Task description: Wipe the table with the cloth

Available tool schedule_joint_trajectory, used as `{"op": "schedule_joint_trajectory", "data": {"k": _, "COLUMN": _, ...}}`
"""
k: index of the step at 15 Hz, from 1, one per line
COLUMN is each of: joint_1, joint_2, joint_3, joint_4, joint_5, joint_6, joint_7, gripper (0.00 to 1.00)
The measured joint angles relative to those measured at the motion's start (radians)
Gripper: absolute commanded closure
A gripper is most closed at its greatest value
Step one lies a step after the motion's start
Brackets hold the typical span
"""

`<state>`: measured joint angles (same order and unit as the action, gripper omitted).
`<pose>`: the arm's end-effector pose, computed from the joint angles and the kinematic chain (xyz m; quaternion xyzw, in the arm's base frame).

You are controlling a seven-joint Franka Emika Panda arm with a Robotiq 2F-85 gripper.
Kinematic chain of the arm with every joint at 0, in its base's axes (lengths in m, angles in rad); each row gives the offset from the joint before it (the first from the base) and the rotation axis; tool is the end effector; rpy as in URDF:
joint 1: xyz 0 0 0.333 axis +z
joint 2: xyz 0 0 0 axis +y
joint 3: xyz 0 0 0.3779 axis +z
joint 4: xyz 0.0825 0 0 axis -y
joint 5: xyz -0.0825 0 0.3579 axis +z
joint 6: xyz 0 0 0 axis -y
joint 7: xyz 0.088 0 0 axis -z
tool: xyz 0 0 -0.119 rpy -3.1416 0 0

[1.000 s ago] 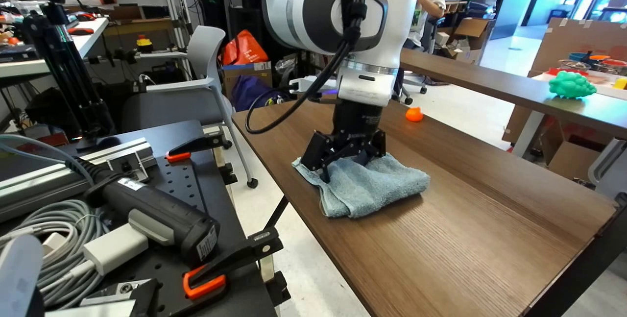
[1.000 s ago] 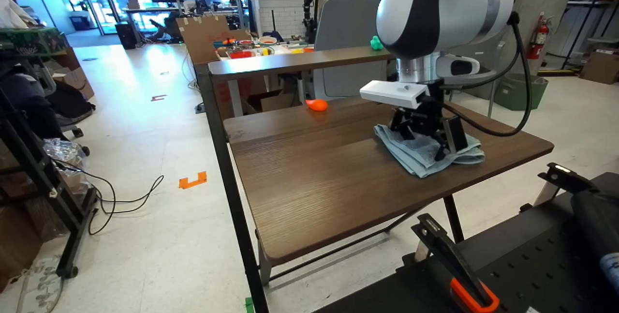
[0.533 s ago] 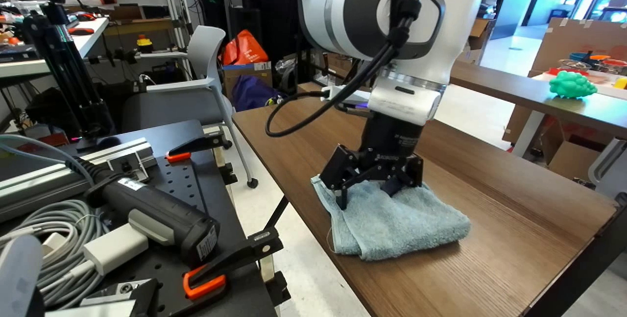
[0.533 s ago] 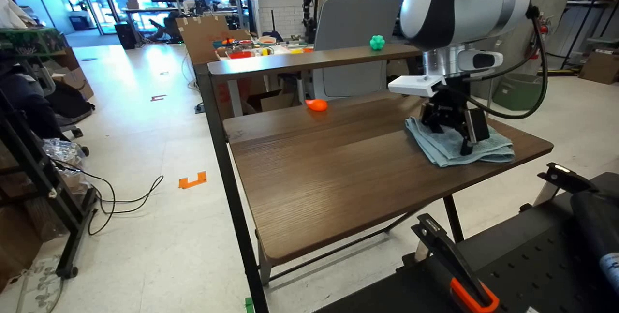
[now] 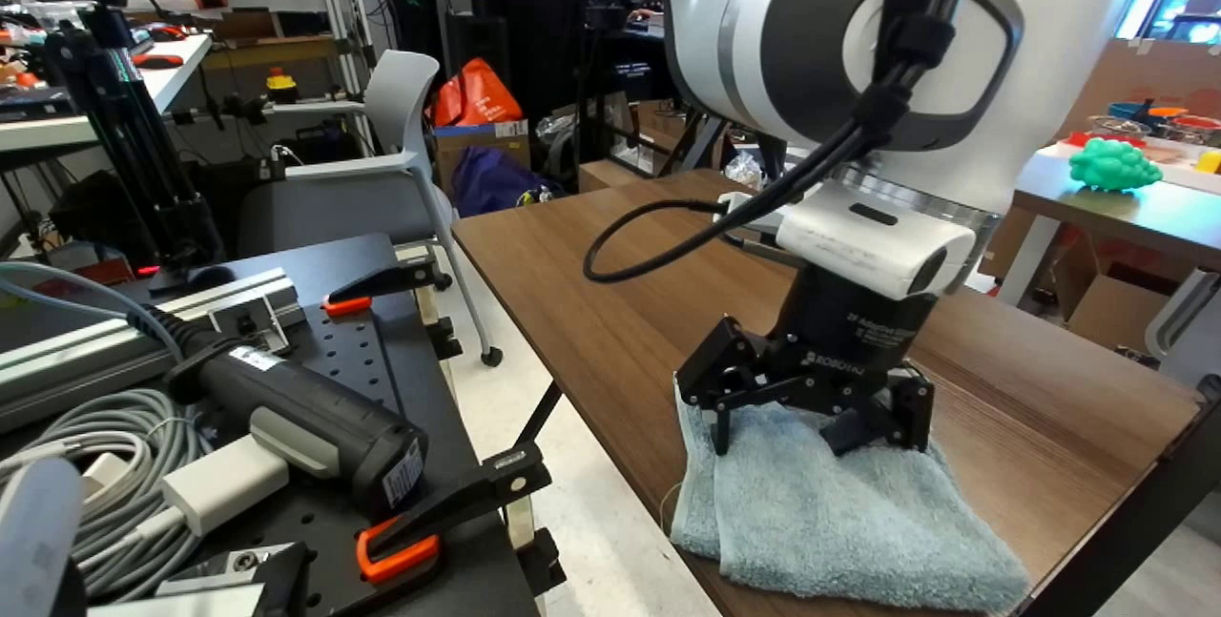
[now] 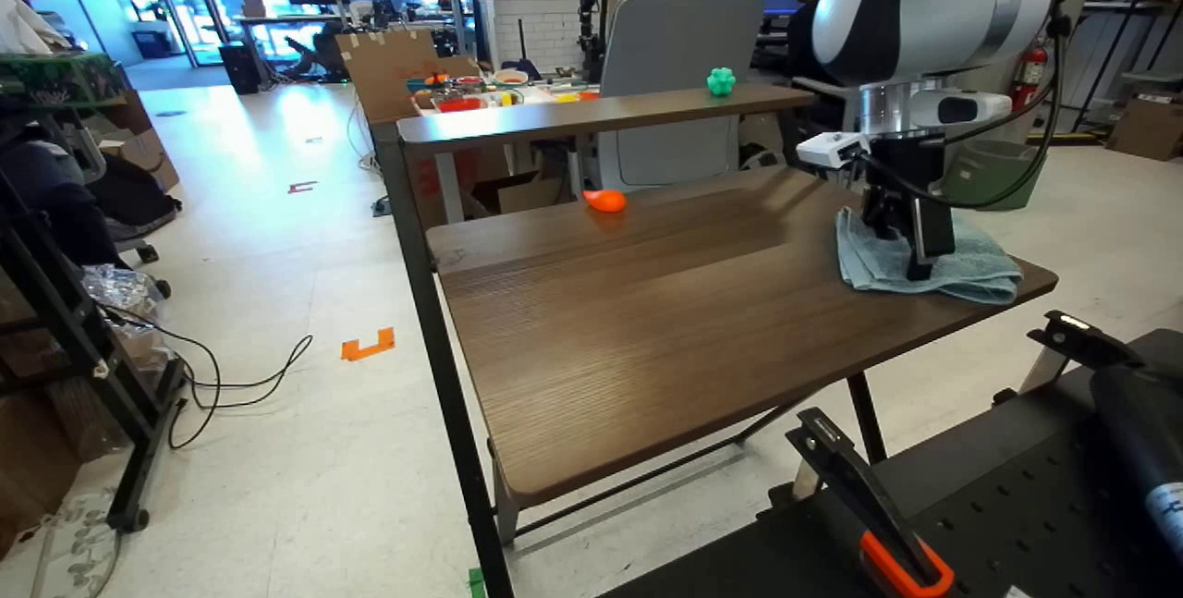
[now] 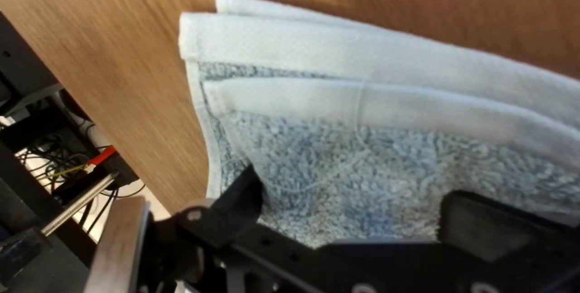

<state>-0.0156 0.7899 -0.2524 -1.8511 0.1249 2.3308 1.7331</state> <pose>0.6036 -0.1518 0.1385 0.5117 -0.8460 -0.0670 0.1339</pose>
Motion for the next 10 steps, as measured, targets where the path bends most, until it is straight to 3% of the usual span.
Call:
{"op": "schedule_joint_trajectory", "data": {"k": 5, "joint_1": -0.077, "joint_2": 0.040, "joint_3": 0.032, "joint_4": 0.105, "joint_5": 0.104, "joint_6": -0.110, "joint_7": 0.067, "gripper": 0.00}}
{"op": "schedule_joint_trajectory", "data": {"k": 10, "joint_1": -0.108, "joint_2": 0.081, "joint_3": 0.124, "joint_4": 0.199, "joint_5": 0.177, "joint_6": -0.086, "joint_7": 0.066, "gripper": 0.00}}
